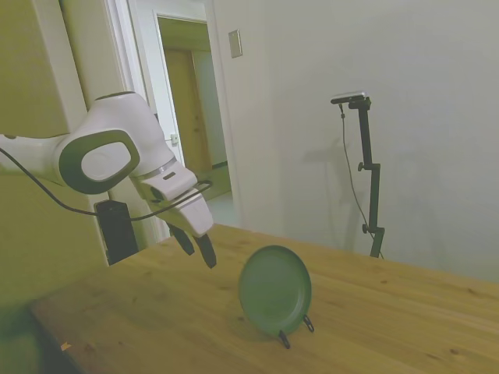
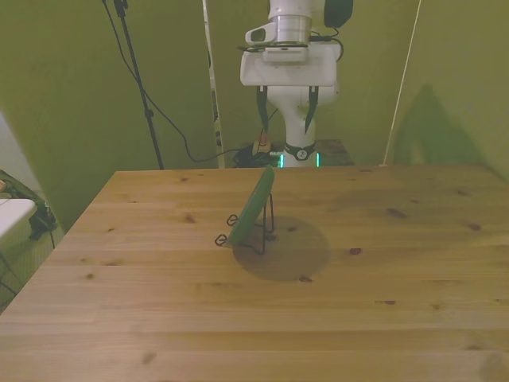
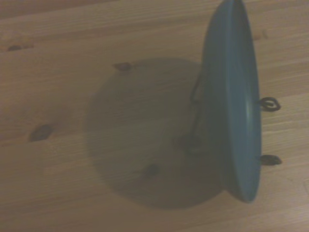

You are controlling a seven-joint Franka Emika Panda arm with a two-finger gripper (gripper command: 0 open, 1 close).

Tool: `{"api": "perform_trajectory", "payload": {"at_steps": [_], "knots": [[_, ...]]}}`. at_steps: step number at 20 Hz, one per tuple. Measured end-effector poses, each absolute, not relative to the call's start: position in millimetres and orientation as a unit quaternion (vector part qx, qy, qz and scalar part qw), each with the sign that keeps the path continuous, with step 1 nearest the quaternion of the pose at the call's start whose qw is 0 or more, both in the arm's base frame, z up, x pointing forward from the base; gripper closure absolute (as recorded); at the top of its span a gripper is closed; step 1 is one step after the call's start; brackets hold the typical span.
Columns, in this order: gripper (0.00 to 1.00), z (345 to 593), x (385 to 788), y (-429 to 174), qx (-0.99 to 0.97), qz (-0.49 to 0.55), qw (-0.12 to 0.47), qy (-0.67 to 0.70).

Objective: Unload the plate

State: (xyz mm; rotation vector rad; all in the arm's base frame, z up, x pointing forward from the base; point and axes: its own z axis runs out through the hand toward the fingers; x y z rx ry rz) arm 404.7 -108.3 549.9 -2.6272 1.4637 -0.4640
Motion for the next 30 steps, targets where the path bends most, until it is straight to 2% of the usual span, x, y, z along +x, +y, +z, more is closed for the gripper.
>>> {"api": "perform_trajectory", "payload": {"at_steps": [7, 14, 20, 25, 30], "knots": [[0.00, 546.8, 399.3, -181.3, -0.882, -0.145, 0.119, 0.431], [0.00, 541.4, 405.0, -213.6, -0.896, -0.138, 0.168, 0.386], [0.00, 531.6, 433.5, -219.0, -0.890, -0.142, 0.166, 0.401], [0.00, 519.2, 465.4, -198.2, -0.882, -0.160, 0.166, 0.412], [0.00, 507.3, 478.9, -186.8, -0.880, -0.156, 0.175, 0.414]]}}
